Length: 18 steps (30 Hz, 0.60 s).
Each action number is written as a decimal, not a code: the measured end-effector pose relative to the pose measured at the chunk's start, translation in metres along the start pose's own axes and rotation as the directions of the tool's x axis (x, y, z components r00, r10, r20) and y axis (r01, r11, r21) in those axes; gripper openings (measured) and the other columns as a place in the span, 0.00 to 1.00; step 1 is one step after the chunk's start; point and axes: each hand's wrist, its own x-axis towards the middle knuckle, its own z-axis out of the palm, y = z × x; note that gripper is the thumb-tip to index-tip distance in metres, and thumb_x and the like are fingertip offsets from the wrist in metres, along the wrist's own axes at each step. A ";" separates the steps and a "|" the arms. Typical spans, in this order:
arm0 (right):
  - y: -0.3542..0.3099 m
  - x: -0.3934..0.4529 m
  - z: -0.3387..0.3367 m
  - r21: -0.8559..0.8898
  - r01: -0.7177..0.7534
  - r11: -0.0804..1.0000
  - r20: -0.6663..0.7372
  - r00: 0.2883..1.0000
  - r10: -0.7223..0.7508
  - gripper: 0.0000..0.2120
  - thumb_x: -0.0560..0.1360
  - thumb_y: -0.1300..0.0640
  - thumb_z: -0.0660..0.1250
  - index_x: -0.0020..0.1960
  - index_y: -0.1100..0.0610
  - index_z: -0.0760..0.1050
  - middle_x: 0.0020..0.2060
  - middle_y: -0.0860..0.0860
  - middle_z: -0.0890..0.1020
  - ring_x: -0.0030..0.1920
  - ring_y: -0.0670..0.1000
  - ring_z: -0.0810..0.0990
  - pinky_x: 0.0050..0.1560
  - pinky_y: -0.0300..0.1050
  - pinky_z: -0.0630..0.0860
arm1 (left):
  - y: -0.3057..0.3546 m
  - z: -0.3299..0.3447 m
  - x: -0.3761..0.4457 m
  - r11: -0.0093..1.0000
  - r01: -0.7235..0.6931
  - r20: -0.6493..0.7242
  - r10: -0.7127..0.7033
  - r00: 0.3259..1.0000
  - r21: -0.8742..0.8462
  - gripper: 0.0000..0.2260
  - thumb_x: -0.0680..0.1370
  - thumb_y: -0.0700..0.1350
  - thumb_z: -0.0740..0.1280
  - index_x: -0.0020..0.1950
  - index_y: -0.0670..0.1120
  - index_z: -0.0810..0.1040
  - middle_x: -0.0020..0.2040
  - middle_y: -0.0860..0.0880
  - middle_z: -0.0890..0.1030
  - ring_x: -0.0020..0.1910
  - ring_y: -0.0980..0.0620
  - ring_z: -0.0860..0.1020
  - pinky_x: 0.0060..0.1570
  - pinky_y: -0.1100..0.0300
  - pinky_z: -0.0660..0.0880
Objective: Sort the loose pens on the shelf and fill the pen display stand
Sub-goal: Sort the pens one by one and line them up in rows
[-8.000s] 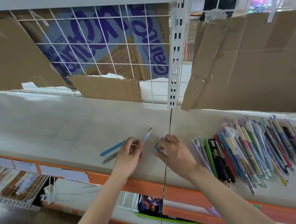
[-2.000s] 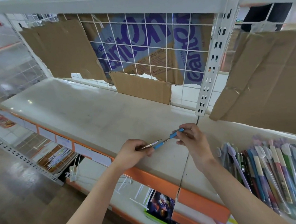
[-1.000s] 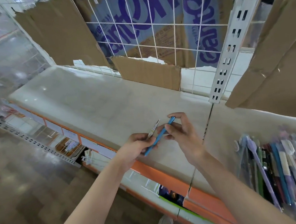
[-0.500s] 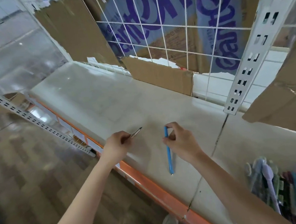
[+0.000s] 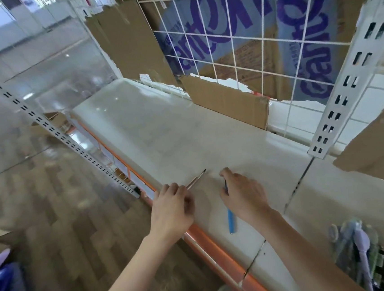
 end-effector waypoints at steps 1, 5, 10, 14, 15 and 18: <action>0.001 -0.001 0.001 0.002 0.002 1.000 -0.002 1.000 -0.002 0.14 0.78 0.55 0.55 0.64 0.53 0.64 0.56 0.52 0.78 0.54 0.59 0.78 0.48 0.47 0.71 | 0.000 -0.001 -0.004 1.000 -0.016 0.024 0.015 1.000 0.023 0.04 0.66 0.38 0.71 0.35 0.44 0.77 0.32 0.47 0.76 0.36 0.42 0.75 0.37 0.53 0.71; 0.002 -0.004 0.001 -0.001 0.015 1.000 -0.002 1.000 -0.015 0.13 0.78 0.57 0.56 0.63 0.54 0.65 0.57 0.53 0.77 0.55 0.57 0.78 0.48 0.47 0.71 | 0.001 -0.008 -0.010 0.997 -0.058 0.098 0.052 0.994 0.059 0.07 0.70 0.45 0.62 0.32 0.45 0.74 0.31 0.49 0.73 0.37 0.45 0.71 0.38 0.58 0.61; 0.003 -0.015 -0.004 -0.030 0.009 0.999 0.023 1.000 -0.008 0.15 0.78 0.57 0.55 0.64 0.56 0.65 0.58 0.53 0.76 0.56 0.57 0.77 0.49 0.47 0.70 | 0.012 -0.009 -0.019 0.994 -0.112 0.147 0.108 0.983 0.018 0.08 0.73 0.46 0.60 0.40 0.45 0.77 0.38 0.48 0.74 0.44 0.46 0.72 0.42 0.59 0.61; 0.017 -0.037 -0.010 -0.061 -0.024 0.998 -0.003 1.000 0.024 0.15 0.78 0.57 0.54 0.64 0.56 0.64 0.57 0.53 0.77 0.54 0.58 0.78 0.47 0.47 0.70 | 0.030 -0.004 -0.027 0.989 -0.129 0.115 0.137 0.984 -0.074 0.05 0.73 0.43 0.63 0.43 0.44 0.77 0.41 0.47 0.77 0.48 0.45 0.73 0.45 0.58 0.66; 0.021 -0.044 -0.011 -0.069 -0.040 0.997 -0.012 0.999 0.039 0.15 0.78 0.57 0.55 0.65 0.56 0.64 0.57 0.53 0.77 0.54 0.58 0.78 0.46 0.46 0.70 | 0.036 -0.003 -0.029 0.986 -0.134 0.117 0.145 0.983 -0.096 0.04 0.73 0.43 0.63 0.44 0.44 0.77 0.42 0.47 0.77 0.48 0.45 0.73 0.45 0.57 0.68; 0.038 -0.069 -0.017 -0.107 -0.099 0.989 -0.060 0.994 0.093 0.13 0.78 0.57 0.55 0.62 0.56 0.65 0.55 0.54 0.76 0.54 0.58 0.78 0.42 0.45 0.66 | 0.057 0.003 -0.033 0.973 -0.177 0.114 0.194 0.974 -0.145 0.03 0.73 0.41 0.63 0.45 0.43 0.74 0.43 0.47 0.78 0.46 0.46 0.74 0.42 0.58 0.67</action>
